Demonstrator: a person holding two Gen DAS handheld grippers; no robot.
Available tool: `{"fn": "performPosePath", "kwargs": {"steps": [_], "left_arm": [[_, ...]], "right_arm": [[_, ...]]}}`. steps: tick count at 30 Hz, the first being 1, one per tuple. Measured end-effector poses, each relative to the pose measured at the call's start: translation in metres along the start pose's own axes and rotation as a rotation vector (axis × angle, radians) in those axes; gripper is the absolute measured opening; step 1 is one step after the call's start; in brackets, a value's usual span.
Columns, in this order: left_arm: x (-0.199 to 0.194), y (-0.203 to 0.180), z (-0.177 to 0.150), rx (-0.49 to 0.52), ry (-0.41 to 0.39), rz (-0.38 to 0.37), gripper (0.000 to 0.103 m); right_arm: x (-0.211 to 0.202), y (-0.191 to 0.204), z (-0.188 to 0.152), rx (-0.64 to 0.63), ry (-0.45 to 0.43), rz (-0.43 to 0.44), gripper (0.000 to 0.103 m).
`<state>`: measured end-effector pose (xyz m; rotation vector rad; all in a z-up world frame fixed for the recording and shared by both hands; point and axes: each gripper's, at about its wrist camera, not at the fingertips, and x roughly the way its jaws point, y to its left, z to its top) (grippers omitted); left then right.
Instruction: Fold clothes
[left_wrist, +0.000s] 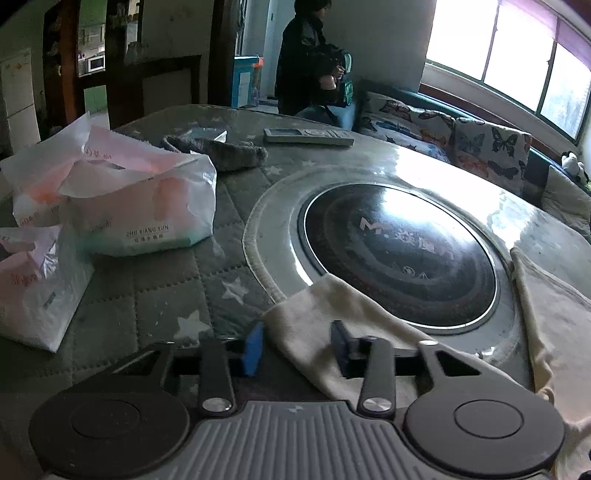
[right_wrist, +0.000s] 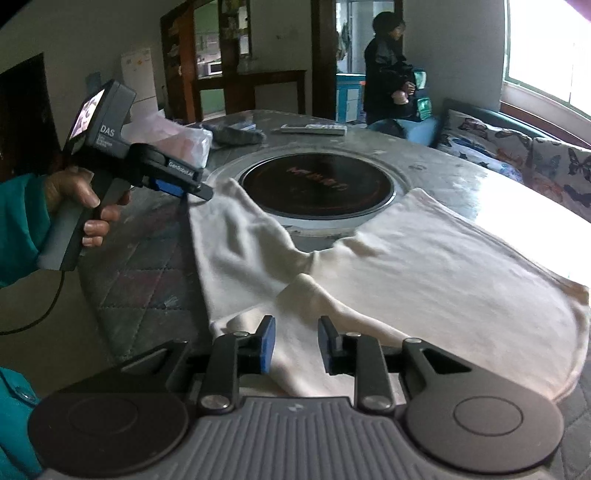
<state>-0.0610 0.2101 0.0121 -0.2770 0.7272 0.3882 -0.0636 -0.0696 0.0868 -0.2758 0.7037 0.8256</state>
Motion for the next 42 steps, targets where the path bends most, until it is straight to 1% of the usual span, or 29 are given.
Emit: {"fn": "performPosePath", "kwargs": {"steps": [1, 2, 4, 7, 8, 11, 15, 18, 24, 29, 33, 35, 37, 39, 41, 42], "left_arm": [[0.0, 0.001, 0.0, 0.001, -0.004, 0.004, 0.021], [0.001, 0.002, 0.0, -0.001, -0.008, 0.003, 0.019], [0.0, 0.004, 0.002, -0.01, -0.008, -0.015, 0.01], [-0.008, 0.003, 0.007, -0.008, -0.018, -0.07, 0.006], [-0.013, 0.0, 0.01, -0.01, -0.024, -0.1, 0.006], [-0.037, -0.017, 0.018, 0.009, -0.054, -0.211, 0.006], [-0.075, -0.058, 0.021, 0.117, -0.115, -0.369, 0.006], [-0.098, -0.093, 0.019, 0.191, -0.128, -0.5, 0.006], [-0.129, -0.163, 0.003, 0.322, -0.104, -0.761, 0.006], [-0.127, -0.209, -0.018, 0.396, -0.022, -0.912, 0.006], [-0.115, -0.235, -0.045, 0.479, 0.076, -0.967, 0.011], [-0.116, -0.241, -0.06, 0.53, 0.097, -0.965, 0.019], [-0.117, -0.24, -0.065, 0.572, 0.093, -0.951, 0.034], [-0.118, -0.231, -0.064, 0.595, 0.066, -0.928, 0.035], [-0.118, -0.215, -0.06, 0.596, 0.039, -0.887, 0.041], [-0.115, -0.205, -0.058, 0.591, 0.034, -0.857, 0.046]], "right_arm": [[-0.001, -0.001, -0.001, 0.007, -0.002, -0.005, 0.025], [-0.003, -0.002, -0.002, 0.013, -0.005, -0.01, 0.025], [-0.006, -0.005, -0.004, 0.029, -0.011, -0.02, 0.025], [-0.016, -0.012, -0.008, 0.054, -0.024, -0.04, 0.025], [-0.02, -0.014, -0.009, 0.062, -0.029, -0.049, 0.025], [-0.031, -0.023, -0.012, 0.09, -0.045, -0.073, 0.025], [-0.049, -0.042, -0.02, 0.157, -0.075, -0.114, 0.025], [-0.061, -0.054, -0.028, 0.193, -0.092, -0.15, 0.025], [-0.086, -0.076, -0.046, 0.257, -0.124, -0.226, 0.025], [-0.101, -0.092, -0.063, 0.325, -0.132, -0.284, 0.025], [-0.109, -0.102, -0.075, 0.364, -0.127, -0.319, 0.025], [-0.112, -0.105, -0.079, 0.384, -0.129, -0.327, 0.025], [-0.115, -0.108, -0.081, 0.401, -0.134, -0.328, 0.025], [-0.116, -0.107, -0.08, 0.404, -0.137, -0.316, 0.025], [-0.114, -0.105, -0.077, 0.402, -0.136, -0.288, 0.025], [-0.111, -0.104, -0.076, 0.398, -0.133, -0.275, 0.025]]}}
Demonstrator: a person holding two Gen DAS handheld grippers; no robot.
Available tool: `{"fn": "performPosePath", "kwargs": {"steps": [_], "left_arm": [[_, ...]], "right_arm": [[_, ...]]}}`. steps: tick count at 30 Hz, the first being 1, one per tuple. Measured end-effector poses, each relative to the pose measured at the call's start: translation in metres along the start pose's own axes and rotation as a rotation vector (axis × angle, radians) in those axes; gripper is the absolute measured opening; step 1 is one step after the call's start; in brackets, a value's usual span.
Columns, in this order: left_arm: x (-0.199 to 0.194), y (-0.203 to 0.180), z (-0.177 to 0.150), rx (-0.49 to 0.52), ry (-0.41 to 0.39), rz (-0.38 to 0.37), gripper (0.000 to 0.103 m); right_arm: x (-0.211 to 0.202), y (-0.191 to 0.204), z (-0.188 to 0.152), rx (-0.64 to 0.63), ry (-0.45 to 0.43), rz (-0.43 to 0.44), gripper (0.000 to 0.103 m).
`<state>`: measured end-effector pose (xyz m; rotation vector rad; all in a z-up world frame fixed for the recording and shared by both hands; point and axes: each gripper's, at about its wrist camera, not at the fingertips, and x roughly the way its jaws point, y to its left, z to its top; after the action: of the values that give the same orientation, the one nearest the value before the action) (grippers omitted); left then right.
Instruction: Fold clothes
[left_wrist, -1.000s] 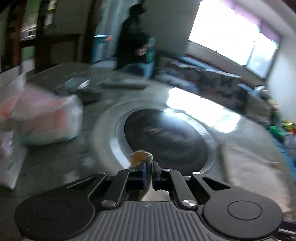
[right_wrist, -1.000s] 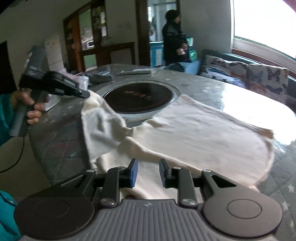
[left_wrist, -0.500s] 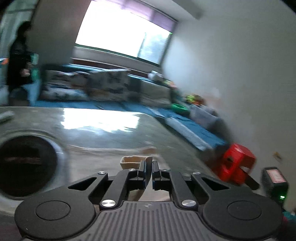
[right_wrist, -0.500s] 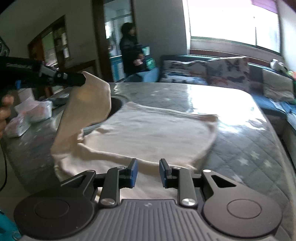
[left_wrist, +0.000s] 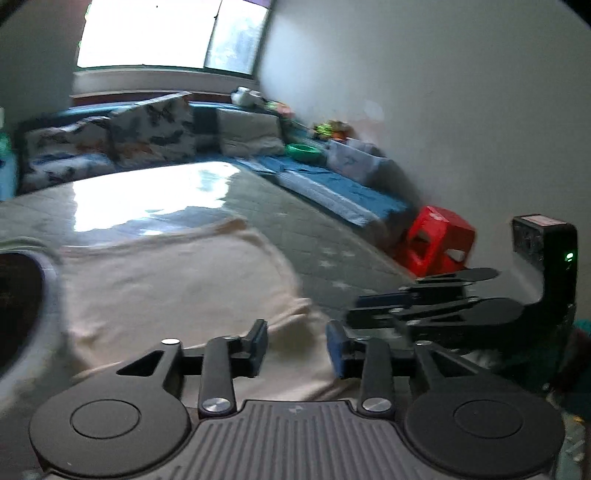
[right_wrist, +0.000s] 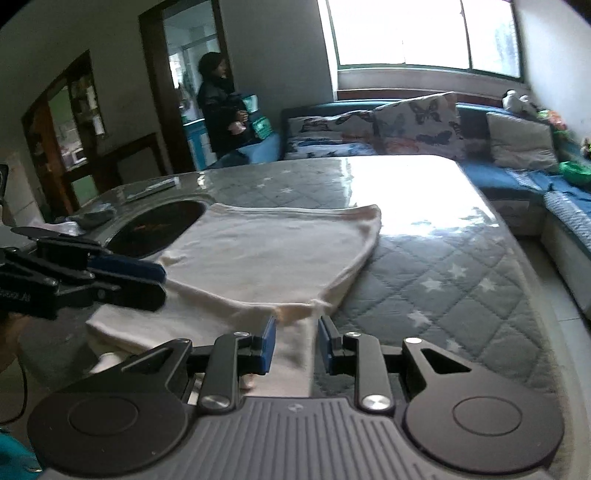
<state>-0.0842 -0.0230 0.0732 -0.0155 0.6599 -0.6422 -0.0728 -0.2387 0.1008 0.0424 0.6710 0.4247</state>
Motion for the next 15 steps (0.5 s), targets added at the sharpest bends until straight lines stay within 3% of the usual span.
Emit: {"fn": "performPosePath", "kwargs": {"steps": [8, 12, 15], "left_arm": [[-0.035, 0.059, -0.032, -0.083, 0.049, 0.207, 0.051], [-0.038, 0.068, -0.041, -0.104, 0.055, 0.224, 0.051], [-0.039, 0.072, -0.045, -0.113, 0.056, 0.229, 0.051]], "right_arm": [[0.037, 0.013, -0.003, -0.02, 0.063, 0.04, 0.024], [0.051, 0.016, -0.005, -0.027, 0.091, 0.028, 0.022], [0.05, 0.019, -0.004, -0.047, 0.089, 0.012, 0.008]]}}
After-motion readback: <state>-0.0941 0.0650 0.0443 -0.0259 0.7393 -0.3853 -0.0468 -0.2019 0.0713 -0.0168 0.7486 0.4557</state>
